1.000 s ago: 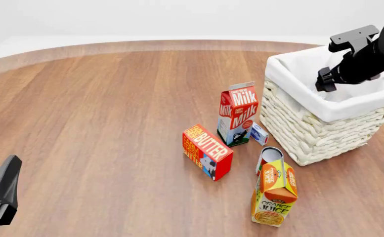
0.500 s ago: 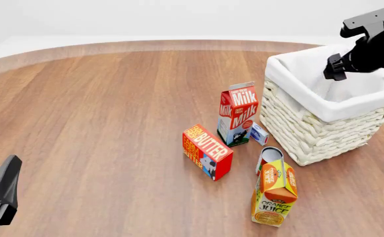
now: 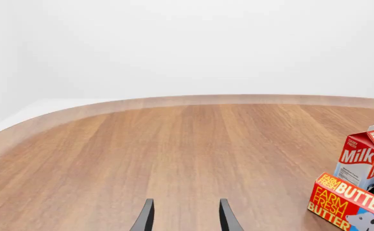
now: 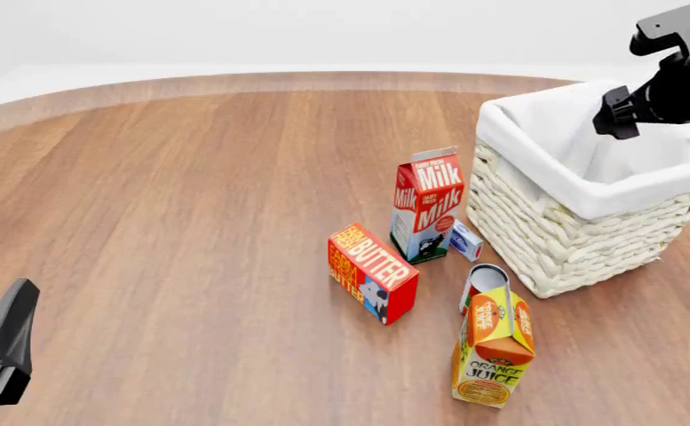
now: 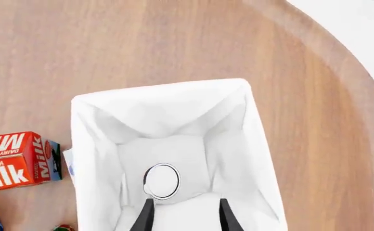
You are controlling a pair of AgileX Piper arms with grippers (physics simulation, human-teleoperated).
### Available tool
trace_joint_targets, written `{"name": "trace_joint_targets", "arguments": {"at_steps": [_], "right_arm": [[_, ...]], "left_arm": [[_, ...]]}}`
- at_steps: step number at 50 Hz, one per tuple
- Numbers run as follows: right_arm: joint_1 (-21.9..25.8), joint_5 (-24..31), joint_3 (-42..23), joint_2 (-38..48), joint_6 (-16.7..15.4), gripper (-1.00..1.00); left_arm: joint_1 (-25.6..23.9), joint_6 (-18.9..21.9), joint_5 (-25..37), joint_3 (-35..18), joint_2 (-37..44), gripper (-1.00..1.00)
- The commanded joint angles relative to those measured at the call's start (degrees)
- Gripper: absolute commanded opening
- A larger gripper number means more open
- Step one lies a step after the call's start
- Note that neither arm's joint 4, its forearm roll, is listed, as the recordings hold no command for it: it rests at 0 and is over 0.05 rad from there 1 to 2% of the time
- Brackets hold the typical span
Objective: Pick up the alphabet soup, and put it in the basket.
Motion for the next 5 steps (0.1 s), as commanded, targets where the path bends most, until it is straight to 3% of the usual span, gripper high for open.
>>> {"name": "trace_joint_targets", "arguments": {"at_steps": [1, 5], "right_arm": [[0.2, -0.1, 1.6, -2.4, 0.5, 1.0], [0.2, -0.3, 2.4, -3.3, 0.8, 1.0]], "left_arm": [[0.0, 0.0, 0.0, 0.0, 0.0, 1.0], [0.0, 0.0, 0.0, 0.0, 0.0, 1.0]]}}
